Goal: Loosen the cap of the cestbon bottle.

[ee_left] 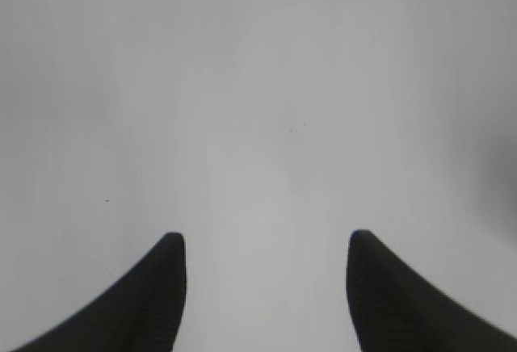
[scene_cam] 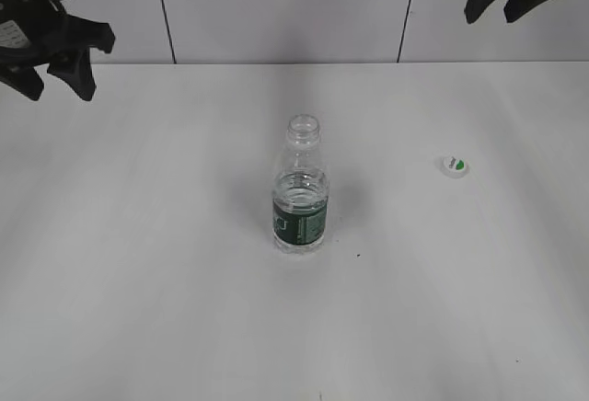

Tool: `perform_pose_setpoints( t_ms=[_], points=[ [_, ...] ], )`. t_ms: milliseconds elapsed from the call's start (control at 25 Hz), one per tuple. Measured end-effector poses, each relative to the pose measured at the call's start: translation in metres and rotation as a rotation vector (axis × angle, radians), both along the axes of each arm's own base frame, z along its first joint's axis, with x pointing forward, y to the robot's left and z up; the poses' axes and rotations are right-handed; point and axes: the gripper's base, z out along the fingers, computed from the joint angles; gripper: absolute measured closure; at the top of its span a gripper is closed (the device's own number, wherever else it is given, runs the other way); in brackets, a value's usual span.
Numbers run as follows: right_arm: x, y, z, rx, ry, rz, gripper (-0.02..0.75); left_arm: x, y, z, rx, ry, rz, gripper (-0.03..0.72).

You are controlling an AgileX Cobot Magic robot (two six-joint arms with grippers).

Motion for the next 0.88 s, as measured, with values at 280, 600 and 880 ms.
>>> perform_pose_setpoints(
  t_ms=[280, 600, 880],
  points=[
    [-0.053, -0.010, 0.014, -0.036, 0.069, -0.004, 0.321, 0.001, 0.006, 0.000, 0.013, -0.005, 0.008, 0.301],
    [-0.126, -0.023, 0.033, -0.072, 0.095, -0.004, 0.322, -0.013, 0.009, -0.003, 0.044, 0.160, 0.018, 0.310],
    [-0.183, -0.030, 0.042, -0.065, 0.090, -0.007, 0.322, -0.017, 0.007, -0.001, 0.025, 0.176, 0.022, 0.333]
  ],
)
